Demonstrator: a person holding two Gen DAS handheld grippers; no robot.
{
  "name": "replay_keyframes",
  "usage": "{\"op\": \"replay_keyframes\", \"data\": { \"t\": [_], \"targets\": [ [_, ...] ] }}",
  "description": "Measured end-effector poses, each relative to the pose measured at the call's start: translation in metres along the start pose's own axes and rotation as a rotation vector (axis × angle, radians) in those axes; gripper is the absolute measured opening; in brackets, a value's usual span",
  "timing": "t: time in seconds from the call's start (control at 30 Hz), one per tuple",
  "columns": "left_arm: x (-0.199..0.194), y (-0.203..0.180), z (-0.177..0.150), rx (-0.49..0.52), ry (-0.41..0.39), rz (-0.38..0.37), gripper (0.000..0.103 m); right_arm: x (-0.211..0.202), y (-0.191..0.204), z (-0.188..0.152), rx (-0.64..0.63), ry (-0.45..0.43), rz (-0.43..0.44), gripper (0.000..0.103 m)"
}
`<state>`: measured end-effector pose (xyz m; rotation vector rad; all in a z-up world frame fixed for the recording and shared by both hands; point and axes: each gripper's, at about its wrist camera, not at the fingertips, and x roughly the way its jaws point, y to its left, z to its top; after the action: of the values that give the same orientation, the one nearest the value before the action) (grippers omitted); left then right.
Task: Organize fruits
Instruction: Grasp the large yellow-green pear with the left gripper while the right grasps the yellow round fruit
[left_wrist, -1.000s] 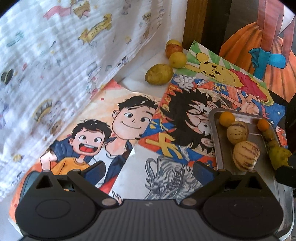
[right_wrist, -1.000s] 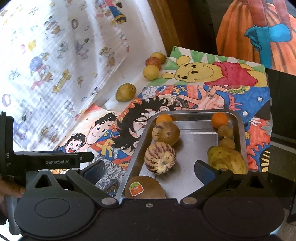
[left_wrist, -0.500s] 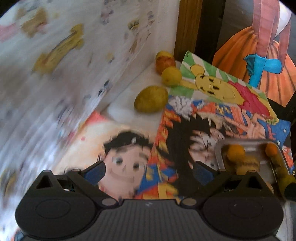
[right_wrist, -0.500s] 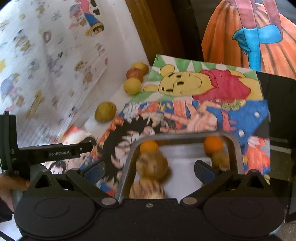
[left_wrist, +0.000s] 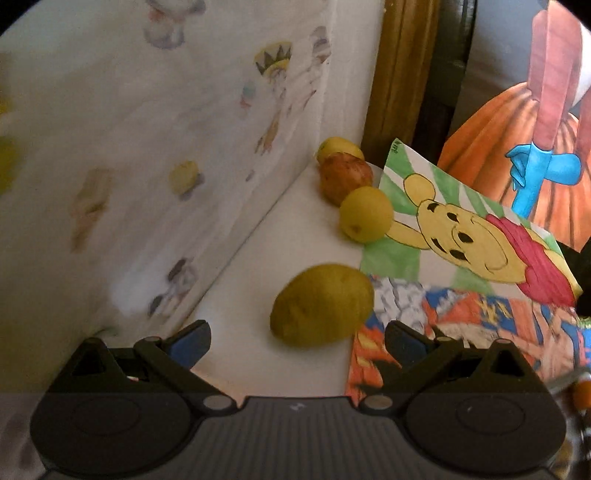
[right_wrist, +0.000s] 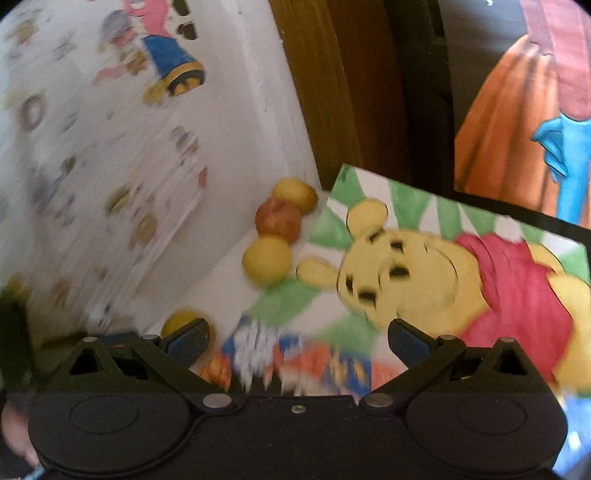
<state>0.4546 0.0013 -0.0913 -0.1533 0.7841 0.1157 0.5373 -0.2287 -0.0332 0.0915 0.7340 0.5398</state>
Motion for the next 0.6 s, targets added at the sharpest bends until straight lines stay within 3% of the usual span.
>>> {"op": "replay_keyframes", "data": {
  "t": [0.2, 0.43, 0.6],
  "targets": [
    [0.019, -0.002, 0.006, 0.006, 0.010, -0.042, 0.102, 0.064, 0.001, 0.030, -0.027, 0.024, 0.045, 0.102],
    [0.034, -0.005, 0.010, 0.030, 0.013, -0.067, 0.100, 0.118, 0.021, 0.037, -0.091, 0.093, 0.050, 0.100],
    [0.041, -0.005, 0.012, 0.026, 0.020, -0.083, 0.096, 0.145, 0.024, 0.038, -0.021, 0.144, 0.089, 0.093]
  ]
}}
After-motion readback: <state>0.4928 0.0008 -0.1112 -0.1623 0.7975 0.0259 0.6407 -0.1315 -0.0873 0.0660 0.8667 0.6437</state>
